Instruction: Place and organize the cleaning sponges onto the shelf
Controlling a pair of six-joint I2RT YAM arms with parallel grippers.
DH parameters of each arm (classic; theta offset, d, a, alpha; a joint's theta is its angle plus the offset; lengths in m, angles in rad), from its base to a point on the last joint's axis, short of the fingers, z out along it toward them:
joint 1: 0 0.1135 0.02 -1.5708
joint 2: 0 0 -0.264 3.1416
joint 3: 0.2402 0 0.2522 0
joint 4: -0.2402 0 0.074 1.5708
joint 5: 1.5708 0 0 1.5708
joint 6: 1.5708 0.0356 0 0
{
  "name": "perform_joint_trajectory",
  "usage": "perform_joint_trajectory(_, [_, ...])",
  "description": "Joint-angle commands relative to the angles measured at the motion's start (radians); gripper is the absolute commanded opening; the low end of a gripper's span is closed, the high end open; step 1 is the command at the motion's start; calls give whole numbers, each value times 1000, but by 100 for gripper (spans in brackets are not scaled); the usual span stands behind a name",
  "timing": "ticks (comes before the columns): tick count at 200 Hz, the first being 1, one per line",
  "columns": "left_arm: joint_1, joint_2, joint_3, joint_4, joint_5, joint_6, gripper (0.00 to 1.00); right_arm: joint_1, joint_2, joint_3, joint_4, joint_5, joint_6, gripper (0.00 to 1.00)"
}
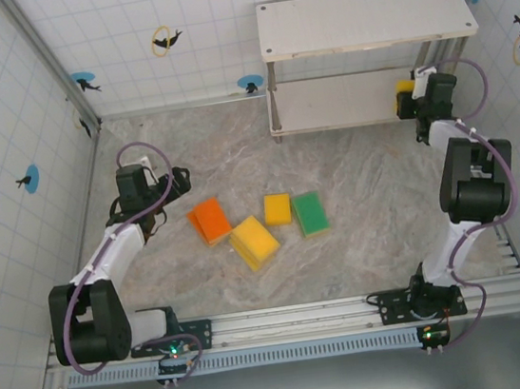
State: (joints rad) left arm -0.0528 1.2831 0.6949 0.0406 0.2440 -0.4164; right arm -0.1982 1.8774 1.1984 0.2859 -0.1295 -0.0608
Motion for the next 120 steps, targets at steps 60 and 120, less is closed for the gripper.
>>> perform_joint_trajectory(60, [-5,16,12,34,20,24,98,-6,42,61,11,-13,-8,57])
perform_joint_trajectory(120, [-6,34,17,42,23,28,98,-7,73,124,-71,-10,-41,57])
